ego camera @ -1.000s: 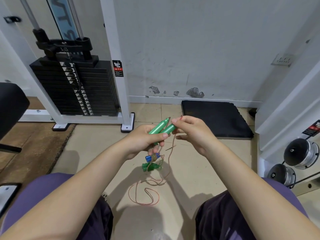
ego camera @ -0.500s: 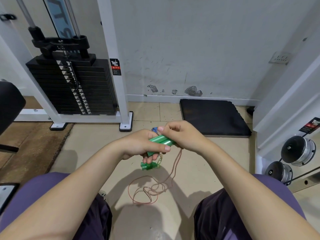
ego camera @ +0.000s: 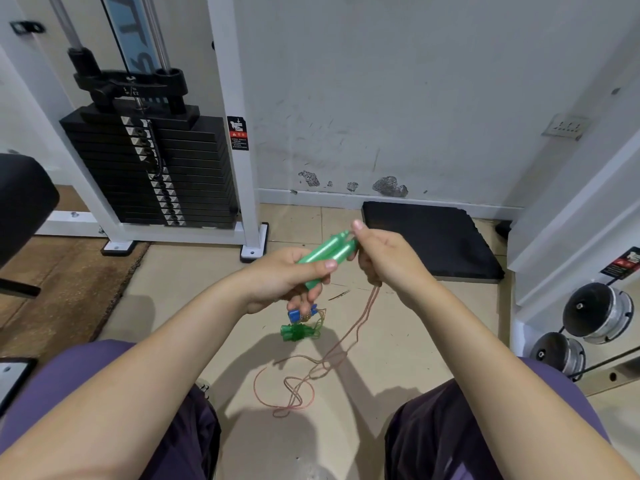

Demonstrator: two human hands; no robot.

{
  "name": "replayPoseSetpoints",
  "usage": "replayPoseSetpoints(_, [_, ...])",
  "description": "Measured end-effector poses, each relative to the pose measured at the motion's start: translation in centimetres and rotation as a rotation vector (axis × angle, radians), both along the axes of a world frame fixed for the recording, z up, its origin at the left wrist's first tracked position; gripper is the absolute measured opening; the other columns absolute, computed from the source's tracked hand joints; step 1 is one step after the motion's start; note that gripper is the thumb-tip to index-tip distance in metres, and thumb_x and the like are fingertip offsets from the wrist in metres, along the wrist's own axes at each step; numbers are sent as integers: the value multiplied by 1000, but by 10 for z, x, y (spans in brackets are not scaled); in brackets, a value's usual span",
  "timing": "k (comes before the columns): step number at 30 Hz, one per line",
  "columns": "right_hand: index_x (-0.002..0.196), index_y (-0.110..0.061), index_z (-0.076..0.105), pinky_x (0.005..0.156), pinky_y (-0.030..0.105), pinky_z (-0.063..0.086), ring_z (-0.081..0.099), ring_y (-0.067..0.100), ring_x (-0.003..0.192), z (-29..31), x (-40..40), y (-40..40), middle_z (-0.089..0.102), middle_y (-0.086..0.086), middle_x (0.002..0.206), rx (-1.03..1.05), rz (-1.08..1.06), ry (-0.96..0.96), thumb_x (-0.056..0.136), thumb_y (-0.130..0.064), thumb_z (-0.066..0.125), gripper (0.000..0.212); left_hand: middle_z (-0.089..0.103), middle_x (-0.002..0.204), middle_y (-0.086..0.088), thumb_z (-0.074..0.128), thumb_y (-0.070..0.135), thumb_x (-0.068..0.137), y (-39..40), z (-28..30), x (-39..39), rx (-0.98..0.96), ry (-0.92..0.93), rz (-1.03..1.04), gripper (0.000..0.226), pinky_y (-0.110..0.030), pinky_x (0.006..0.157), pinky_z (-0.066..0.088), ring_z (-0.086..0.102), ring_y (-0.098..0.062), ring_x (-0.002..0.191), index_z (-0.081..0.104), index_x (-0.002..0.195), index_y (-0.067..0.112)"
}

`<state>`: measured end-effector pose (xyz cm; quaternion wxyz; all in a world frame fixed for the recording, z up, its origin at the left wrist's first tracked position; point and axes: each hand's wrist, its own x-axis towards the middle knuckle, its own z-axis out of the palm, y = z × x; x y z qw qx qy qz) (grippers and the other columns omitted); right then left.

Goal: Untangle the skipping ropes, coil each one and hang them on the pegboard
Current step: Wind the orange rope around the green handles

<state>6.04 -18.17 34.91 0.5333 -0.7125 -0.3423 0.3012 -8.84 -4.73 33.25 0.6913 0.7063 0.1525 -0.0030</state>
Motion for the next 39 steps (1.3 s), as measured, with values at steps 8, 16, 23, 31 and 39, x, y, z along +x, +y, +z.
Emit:
replayPoseSetpoints(8, [74,-7,67,65,33,50,61,19,57,-1,22,-3,66,4,61,-103,-339,-114,98,-40,43,48,55,56,3,62,35,97,23,-6,4,-25,-235,819,25,-19,38,30,37,-9,40,58,82,14])
replayPoseSetpoints(16, [98,-23,72,83,24,45,65,4,94,-5,6,2,72,-9,98,32,-112,-181,98,-35,52,23,56,58,-2,74,39,85,2,-8,-1,78,94,-77,30,-20,42,32,34,-13,41,60,83,13])
replayPoseSetpoints(23, [72,3,57,42,25,33,41,22,46,-2,-11,0,46,8,54,-47,187,-171,95,-44,59,51,57,58,-5,75,41,82,1,0,-5,64,97,-158,24,-22,44,34,36,-13,42,65,72,22])
replayPoseSetpoints(31, [71,9,52,49,26,26,32,12,50,1,-7,0,38,3,55,-84,139,-367,94,-44,59,59,66,69,-7,75,30,86,1,-1,-3,109,99,-19,23,-22,42,35,51,-18,48,66,90,9])
replayPoseSetpoints(39, [61,-2,51,47,20,27,32,9,48,-1,-4,-1,39,-2,51,-84,127,-380,95,-43,57,53,61,66,-4,67,33,93,0,-1,-3,75,116,-88,25,-22,43,36,46,-11,45,62,94,8])
